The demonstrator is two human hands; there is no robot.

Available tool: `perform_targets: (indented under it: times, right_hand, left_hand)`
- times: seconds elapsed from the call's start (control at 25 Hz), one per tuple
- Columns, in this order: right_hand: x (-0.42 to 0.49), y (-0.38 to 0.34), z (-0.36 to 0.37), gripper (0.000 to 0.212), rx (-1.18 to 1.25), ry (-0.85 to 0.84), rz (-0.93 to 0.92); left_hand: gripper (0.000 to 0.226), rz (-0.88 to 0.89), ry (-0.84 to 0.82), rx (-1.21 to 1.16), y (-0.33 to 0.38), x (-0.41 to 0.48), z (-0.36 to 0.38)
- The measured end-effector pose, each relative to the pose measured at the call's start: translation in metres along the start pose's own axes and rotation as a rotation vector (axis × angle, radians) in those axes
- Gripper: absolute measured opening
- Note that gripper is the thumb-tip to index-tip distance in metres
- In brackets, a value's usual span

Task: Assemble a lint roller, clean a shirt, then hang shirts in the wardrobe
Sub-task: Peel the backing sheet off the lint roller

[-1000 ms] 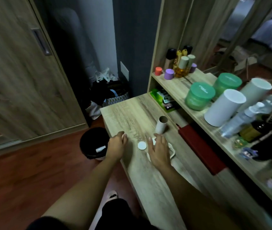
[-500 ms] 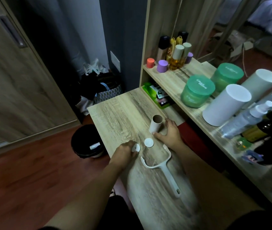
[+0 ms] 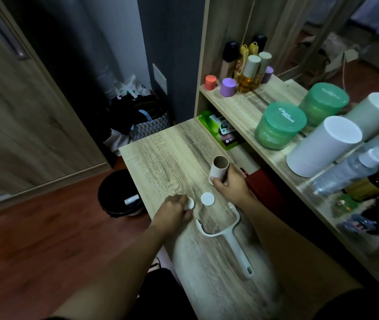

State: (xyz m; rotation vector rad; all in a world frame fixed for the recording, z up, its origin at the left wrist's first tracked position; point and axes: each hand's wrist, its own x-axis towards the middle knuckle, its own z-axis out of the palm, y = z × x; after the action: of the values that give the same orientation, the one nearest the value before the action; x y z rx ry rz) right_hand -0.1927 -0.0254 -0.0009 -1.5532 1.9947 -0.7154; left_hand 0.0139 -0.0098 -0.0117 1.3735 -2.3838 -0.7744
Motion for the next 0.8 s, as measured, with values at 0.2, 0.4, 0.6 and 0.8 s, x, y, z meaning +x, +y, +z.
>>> perform_targets:
  times: [0.2, 0.4, 0.6, 0.8]
  right_hand:
    - [-0.014, -0.005, -0.012, 0.052, 0.013, -0.021, -0.181]
    - [-0.02, -0.006, -0.019, 0.059, -0.102, -0.094, -0.327]
    - [-0.021, -0.01, -0.018, 0.051, -0.051, -0.093, -0.345]
    - [-0.019, -0.01, -0.019, 0.052, -0.027, -0.085, -0.378]
  left_hand:
    - [0.033, -0.198, 0.325, -0.474, 0.012, 0.009, -0.028]
    - [0.04, -0.062, 0.27, -0.582, 0.032, 0.011, -0.048]
    - [0.04, -0.007, 0.252, -0.557, 0.034, 0.009, -0.045]
    - [0.038, 0.022, 0.285, -0.508, 0.036, 0.007, -0.048]
